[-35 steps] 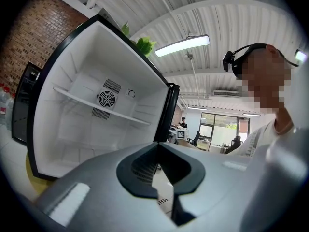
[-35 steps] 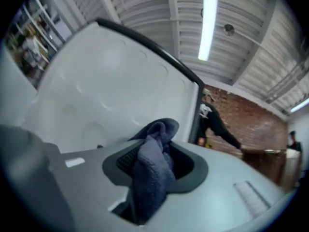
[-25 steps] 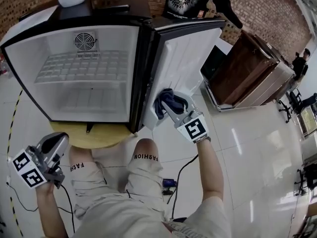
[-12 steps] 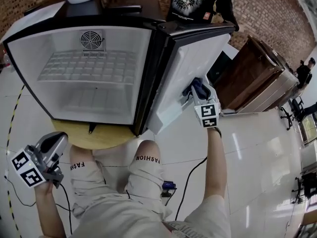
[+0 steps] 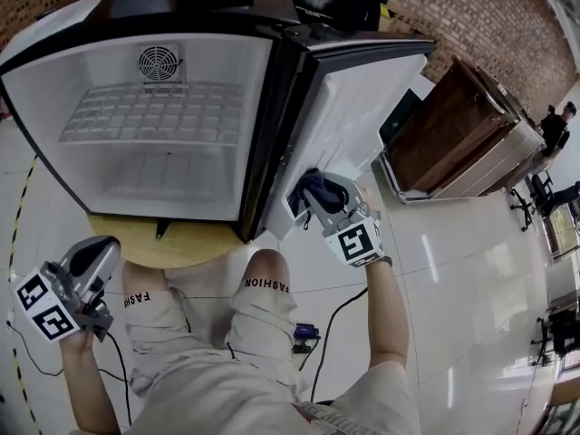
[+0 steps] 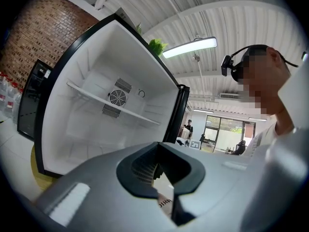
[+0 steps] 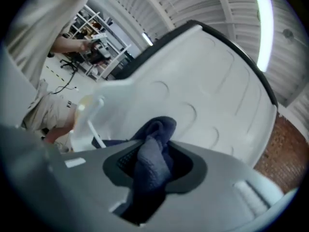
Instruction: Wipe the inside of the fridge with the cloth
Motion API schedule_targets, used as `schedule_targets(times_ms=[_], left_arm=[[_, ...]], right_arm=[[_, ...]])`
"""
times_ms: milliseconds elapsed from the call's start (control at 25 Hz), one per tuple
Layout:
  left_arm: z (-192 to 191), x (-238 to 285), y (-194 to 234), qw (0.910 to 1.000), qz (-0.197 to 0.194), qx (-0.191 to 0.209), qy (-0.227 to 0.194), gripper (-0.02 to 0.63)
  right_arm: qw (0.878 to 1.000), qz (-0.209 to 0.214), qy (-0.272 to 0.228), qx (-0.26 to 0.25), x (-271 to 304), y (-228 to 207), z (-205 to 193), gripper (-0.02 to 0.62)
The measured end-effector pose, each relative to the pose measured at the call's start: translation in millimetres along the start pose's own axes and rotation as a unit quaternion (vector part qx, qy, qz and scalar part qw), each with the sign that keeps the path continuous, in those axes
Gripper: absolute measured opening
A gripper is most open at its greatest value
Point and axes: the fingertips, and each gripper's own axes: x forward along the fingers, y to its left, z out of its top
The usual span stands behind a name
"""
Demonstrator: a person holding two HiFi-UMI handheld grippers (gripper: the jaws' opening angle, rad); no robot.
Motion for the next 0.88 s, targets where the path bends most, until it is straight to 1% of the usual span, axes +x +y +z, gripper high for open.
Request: schedule_targets(times_ms=[40,80,120,160,240,280,320,360,400,440,480,520,560,600,640,680,720,760,800,840,880], left_arm=[[0,-1,-1,1.0000,-0.001,0.000,-0.001,0.000],[0,-2,-1,1.0000,-0.001,0.001,-0.002,0.000],[1,-3,-1,1.0000,0.000,0.001,-0.004,0.000],[1,-4,0,1.0000,0.001,0.001,-0.005,0.000],[1,-5,2,1.0000,0.004,-0.001,-0.005,0.000],[1,-5,3,1.0000,0.005,-0.001,-0.003,0.000],[0,-5,3,1.0000,0.006,-0.002,-0.002,0.000],[-1,-4,3,1.0000,0.006,-0.003,0.000,0.000],[-2,-4,2,1.0000,0.005,-0.003,0.001,0.000],[-2,-4,1,1.0000,0.005,-0.004,0.001,0.000],[-2,-3,1,1.0000,0.004,-0.003,0.001,0.000],[-2,-3,2,1.0000,0.004,-0.003,0.001,0.000],[-2,-3,3,1.0000,0.004,-0.002,0.001,0.000],[-2,-3,5,1.0000,0.004,-0.002,0.002,0.000],[-2,-4,6,1.0000,0.006,-0.003,0.003,0.000],[-3,-4,7,1.0000,0.008,-0.004,0.005,0.000],[-3,-4,7,0.9999,0.009,-0.005,0.005,0.000],[-3,-4,7,0.9999,0.009,-0.005,0.006,0.000],[-3,-2,6,0.9999,0.007,-0.006,0.006,0.000],[-3,1,4,0.9999,0.004,-0.006,0.008,0.000],[-5,4,1,0.9999,-0.001,-0.007,0.009,0.000]], right_arm=[[1.000,-0.010,0.011,0.011,2,-14,-17,0.115],[0.999,-0.029,0.031,0.019,3,-31,-36,0.118],[0.996,-0.059,0.062,0.017,4,-52,-56,0.117],[0.991,-0.096,0.097,0.006,5,-74,-78,0.117],[0.972,-0.171,0.157,-0.023,10,-117,-114,0.115],[0.963,-0.199,0.178,-0.039,12,-132,-125,0.115],[0.956,-0.218,0.187,-0.054,13,-140,-127,0.115],[0.953,-0.234,0.182,-0.062,9,-142,-120,0.115],[0.953,-0.251,0.161,-0.058,0,-140,-106,0.117],[0.954,-0.271,0.124,-0.042,-14,-136,-86,0.117],[0.953,-0.294,0.077,-0.017,-35,-133,-63,0.117],[0.948,-0.317,0.026,0.013,-59,-130,-41,0.117],[0.940,-0.338,-0.019,0.045,-85,-125,-24,0.117],[0.933,-0.350,-0.048,0.075,-108,-118,-14,0.117],[0.929,-0.351,-0.066,0.102,-125,-107,-8,0.117],[0.930,-0.339,-0.078,0.122,-133,-93,-4,0.117],[0.936,-0.314,-0.090,0.130,-132,-76,1,0.117],[0.947,-0.278,-0.099,0.125,-125,-54,4,0.118],[0.962,-0.232,-0.094,0.109,-114,-28,4,0.118],[0.978,-0.179,-0.067,0.081,-100,-1,-3,0.118],[0.990,-0.128,-0.025,0.050,-85,25,-13,0.118]])
